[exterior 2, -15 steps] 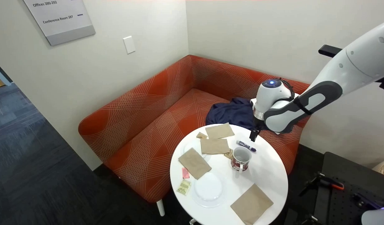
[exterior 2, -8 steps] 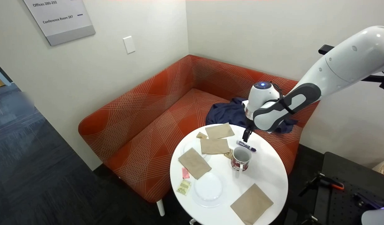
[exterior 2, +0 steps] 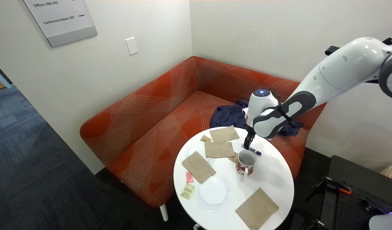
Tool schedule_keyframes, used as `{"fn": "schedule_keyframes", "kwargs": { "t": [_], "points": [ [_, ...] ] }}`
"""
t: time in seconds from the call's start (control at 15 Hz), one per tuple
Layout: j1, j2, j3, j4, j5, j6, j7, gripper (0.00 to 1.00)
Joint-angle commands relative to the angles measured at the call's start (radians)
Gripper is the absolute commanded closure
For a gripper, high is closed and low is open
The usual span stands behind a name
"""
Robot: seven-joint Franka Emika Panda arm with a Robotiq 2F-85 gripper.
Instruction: Put the blue marker in the mug
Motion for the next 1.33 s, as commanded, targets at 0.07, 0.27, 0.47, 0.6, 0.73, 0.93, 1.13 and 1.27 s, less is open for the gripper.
{"fn": "schedule_keyframes", "kwargs": {
  "t": [0.07, 0.27, 0.47, 0.6, 0.73, 0.93, 1.13, 1.27],
  "points": [
    [-0.015, 0.017, 0.011, 0.018, 0.015, -0.012, -0.02, 0.0],
    [-0.018, 0.041, 0.011, 0.035, 0.015, -0.01, -0.021, 0.0],
    [-0.022, 0.066, 0.013, 0.055, 0.018, -0.011, -0.018, 0.0],
    [-0.024, 0.078, 0.012, 0.063, 0.016, -0.01, -0.016, 0.0],
    [-0.024, 0.09, 0.012, 0.073, 0.015, -0.009, -0.015, 0.26],
    [-0.024, 0.104, 0.011, 0.083, 0.014, -0.006, -0.013, 0.34],
    [-0.023, 0.112, 0.011, 0.089, 0.013, -0.008, -0.012, 0.58],
    [-0.025, 0.113, 0.011, 0.088, 0.013, -0.005, -0.014, 0.73]
  ]
}}
